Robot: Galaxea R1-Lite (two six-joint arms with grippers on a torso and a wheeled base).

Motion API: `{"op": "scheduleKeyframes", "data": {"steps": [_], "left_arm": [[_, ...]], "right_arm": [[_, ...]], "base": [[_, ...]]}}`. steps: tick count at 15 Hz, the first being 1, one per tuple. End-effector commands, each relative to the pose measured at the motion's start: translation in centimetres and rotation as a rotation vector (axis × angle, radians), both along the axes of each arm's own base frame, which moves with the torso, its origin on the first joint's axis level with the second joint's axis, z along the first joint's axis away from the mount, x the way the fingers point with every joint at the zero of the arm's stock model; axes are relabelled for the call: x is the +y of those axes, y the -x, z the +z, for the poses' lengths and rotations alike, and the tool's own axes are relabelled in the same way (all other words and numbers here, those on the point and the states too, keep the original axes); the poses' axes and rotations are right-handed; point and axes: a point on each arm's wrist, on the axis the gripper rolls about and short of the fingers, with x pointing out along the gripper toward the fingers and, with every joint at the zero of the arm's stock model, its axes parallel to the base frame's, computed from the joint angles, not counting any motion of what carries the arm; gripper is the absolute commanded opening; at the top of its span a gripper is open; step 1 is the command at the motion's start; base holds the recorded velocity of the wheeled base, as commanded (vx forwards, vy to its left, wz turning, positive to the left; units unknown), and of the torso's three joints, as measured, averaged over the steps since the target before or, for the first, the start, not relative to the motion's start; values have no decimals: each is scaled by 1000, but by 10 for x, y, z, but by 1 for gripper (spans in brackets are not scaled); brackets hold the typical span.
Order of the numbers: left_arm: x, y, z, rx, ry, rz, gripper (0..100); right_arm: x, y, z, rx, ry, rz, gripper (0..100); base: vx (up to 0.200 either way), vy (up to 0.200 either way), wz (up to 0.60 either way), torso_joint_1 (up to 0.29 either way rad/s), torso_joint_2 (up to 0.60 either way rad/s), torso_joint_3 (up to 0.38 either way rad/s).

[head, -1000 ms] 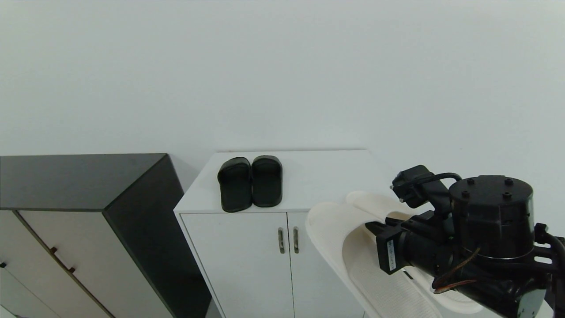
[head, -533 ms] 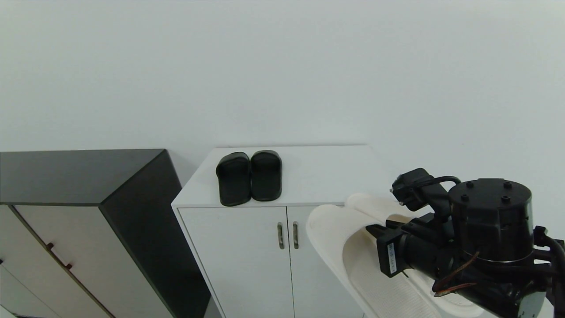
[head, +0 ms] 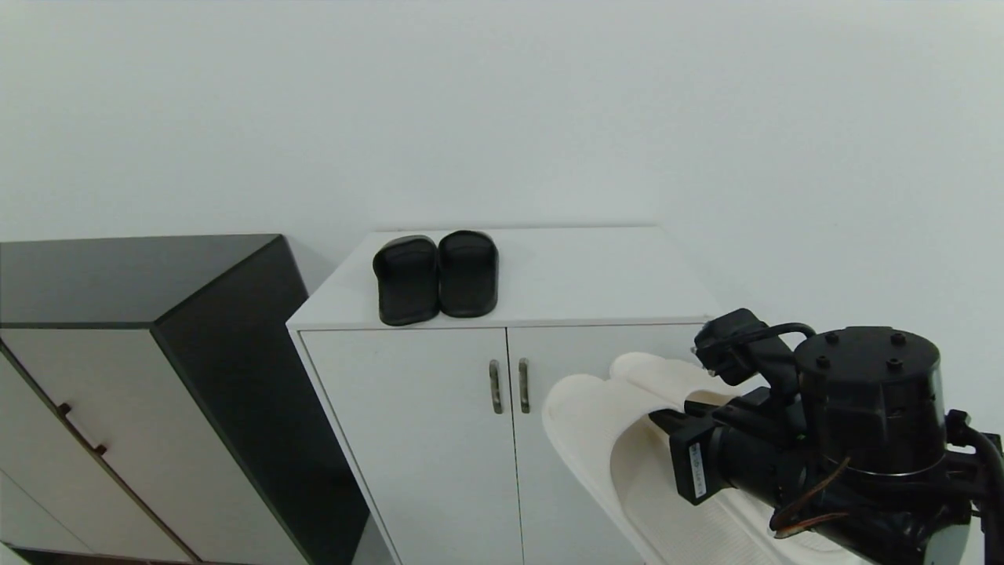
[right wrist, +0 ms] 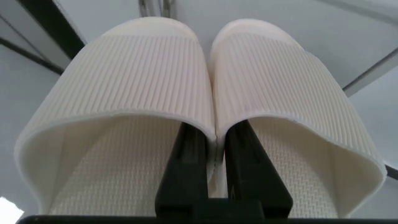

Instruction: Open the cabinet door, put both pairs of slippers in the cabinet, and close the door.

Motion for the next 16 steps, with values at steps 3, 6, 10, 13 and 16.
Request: {"op": "scheduleKeyframes", "data": {"steps": [3, 6, 10, 13, 16], "left_arm": [[0, 0, 0, 1, 0, -1, 100], [0, 0, 0, 1, 29, 8, 100], [0, -1, 2, 7, -9, 2, 100], [0, -5, 66, -85, 110, -26, 100], [-4, -34, 99, 6, 108, -190, 100]], "right_arm": [[1, 0, -6, 20, 13, 22, 0], [1, 1, -7, 22, 16, 22, 0], [-1, 2, -6, 19, 15, 16, 0], [-1, 2, -6, 12, 10, 17, 0], [-1, 2, -8, 19, 18, 18, 0]], "base": [[0, 0, 0, -222, 544, 312], [0, 0, 0, -203, 515, 310], [0, 0, 0, -179, 496, 317], [0, 0, 0, -163, 487, 321], [0, 0, 0, -136, 458, 328]]}}
